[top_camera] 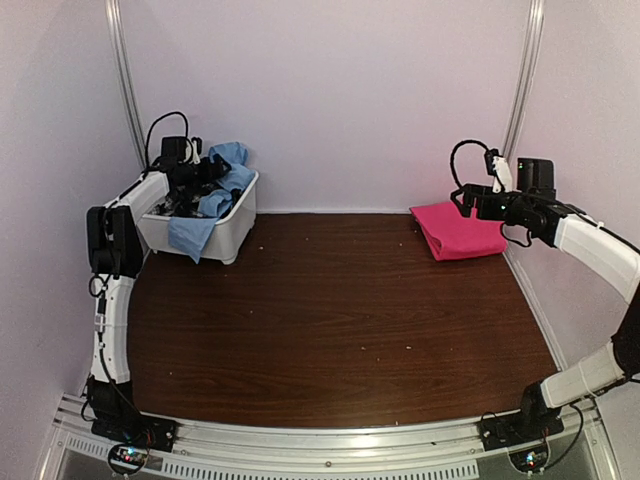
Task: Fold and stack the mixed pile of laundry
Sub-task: Pick up the crumpled T-shirt from the bin.
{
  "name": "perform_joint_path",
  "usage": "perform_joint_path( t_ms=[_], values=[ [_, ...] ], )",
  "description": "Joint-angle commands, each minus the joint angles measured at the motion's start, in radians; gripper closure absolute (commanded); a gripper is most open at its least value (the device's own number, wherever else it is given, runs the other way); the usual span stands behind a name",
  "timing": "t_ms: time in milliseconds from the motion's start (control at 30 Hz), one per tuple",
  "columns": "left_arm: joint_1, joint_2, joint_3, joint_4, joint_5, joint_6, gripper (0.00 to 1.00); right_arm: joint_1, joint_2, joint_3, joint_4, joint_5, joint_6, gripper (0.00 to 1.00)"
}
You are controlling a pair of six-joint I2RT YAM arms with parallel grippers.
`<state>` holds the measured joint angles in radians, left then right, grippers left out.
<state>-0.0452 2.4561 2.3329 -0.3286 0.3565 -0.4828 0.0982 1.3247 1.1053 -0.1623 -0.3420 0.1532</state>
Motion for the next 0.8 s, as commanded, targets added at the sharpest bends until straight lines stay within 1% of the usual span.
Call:
perform_joint_path(
  t_ms=[0, 67, 100, 133, 167, 267, 300, 333, 367, 667, 767],
  values=[
    [-0.031, 0.085, 0.082, 0.115, 0.024, -0.103, 0.02, -0.003, 0.014, 0.007, -0.009, -0.015, 0.0, 0.0],
    [-0.038, 0.116, 0.103, 0.151, 0.025, -0.126, 0.02, -0.003, 0.016, 0.007, -0.011, -0.015, 0.0, 0.0],
    [-0.041, 0.135, 0.124, 0.157, 0.025, -0.136, 0.07, -0.004, 0.017, 0.006, -0.011, -0.016, 0.0, 0.0],
    [-0.043, 0.148, 0.146, 0.163, 0.027, -0.147, 0.15, -0.003, 0.018, 0.004, -0.011, -0.019, 0.001, 0.0],
    [-0.043, 0.159, 0.161, 0.172, 0.035, -0.158, 0.27, -0.003, 0.019, 0.004, -0.011, -0.022, 0.001, 0.0],
    [-0.044, 0.142, 0.169, 0.21, 0.055, -0.176, 0.71, -0.002, 0.018, 0.002, -0.013, -0.031, 0.007, 0.0],
    [-0.045, 0.127, 0.169, 0.215, 0.06, -0.175, 0.84, -0.002, 0.018, 0.0, -0.011, -0.032, 0.01, 0.0],
    [-0.044, 0.109, 0.168, 0.216, 0.06, -0.173, 0.95, -0.003, 0.016, -0.002, -0.011, -0.036, 0.013, 0.0],
    [-0.043, 0.086, 0.167, 0.216, 0.058, -0.17, 1.0, -0.002, 0.015, -0.003, -0.009, -0.042, 0.017, 0.0],
    [-0.041, -0.142, 0.164, 0.252, 0.066, -0.152, 1.0, -0.003, 0.005, -0.012, 0.01, -0.09, 0.047, 0.0],
    [-0.027, -0.19, 0.164, 0.292, 0.089, -0.192, 1.0, -0.003, -0.001, -0.014, 0.014, -0.103, 0.053, 0.0]
  ],
)
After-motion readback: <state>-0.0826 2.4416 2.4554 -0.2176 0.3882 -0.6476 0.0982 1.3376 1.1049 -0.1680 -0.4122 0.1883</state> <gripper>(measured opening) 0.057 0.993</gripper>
